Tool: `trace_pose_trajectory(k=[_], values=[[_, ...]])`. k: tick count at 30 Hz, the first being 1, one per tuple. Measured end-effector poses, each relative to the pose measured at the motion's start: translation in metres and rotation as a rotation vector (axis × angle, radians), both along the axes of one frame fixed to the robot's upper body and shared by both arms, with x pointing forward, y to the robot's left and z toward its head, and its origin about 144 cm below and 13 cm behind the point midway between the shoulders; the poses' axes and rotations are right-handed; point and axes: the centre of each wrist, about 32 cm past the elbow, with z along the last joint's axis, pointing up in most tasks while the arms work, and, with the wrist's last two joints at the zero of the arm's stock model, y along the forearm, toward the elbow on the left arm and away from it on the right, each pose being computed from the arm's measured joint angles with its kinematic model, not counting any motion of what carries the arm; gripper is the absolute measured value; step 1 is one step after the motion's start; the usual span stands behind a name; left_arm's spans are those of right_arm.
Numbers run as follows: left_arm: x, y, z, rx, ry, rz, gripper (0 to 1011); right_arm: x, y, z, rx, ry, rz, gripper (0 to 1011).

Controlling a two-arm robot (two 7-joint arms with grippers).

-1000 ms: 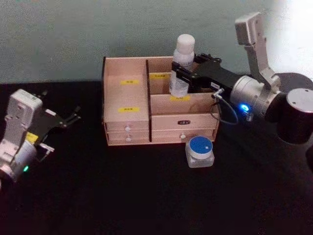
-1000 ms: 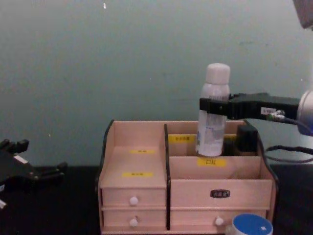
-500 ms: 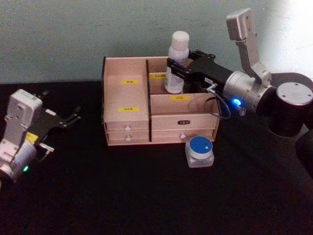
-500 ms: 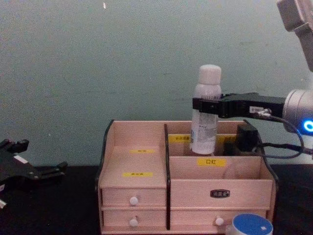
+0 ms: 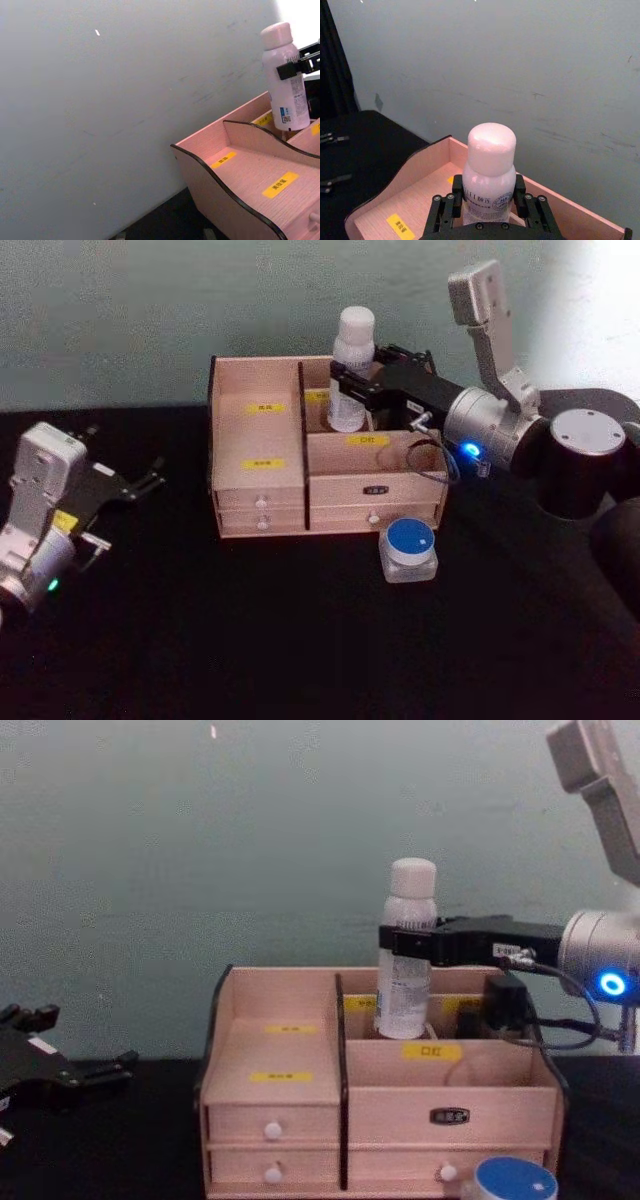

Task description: Pick up the facial cleanser and watermelon frost from the table and place them into the tiered storage box.

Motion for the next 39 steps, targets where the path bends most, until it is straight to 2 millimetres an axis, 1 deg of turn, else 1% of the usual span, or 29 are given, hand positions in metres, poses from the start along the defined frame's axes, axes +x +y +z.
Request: trace_pose_trajectory(k=[23, 39], values=[[0.0, 0.0, 0.0, 0.0, 0.0, 0.0, 1001, 0.0, 0.002, -0.023, -0.031, 0.052, -0.014, 595], [0.0, 0.0, 0.0, 0.0, 0.0, 0.0, 1001, 0.004, 0.006, -0.03, -0.048, 0.057, -0.021, 595]])
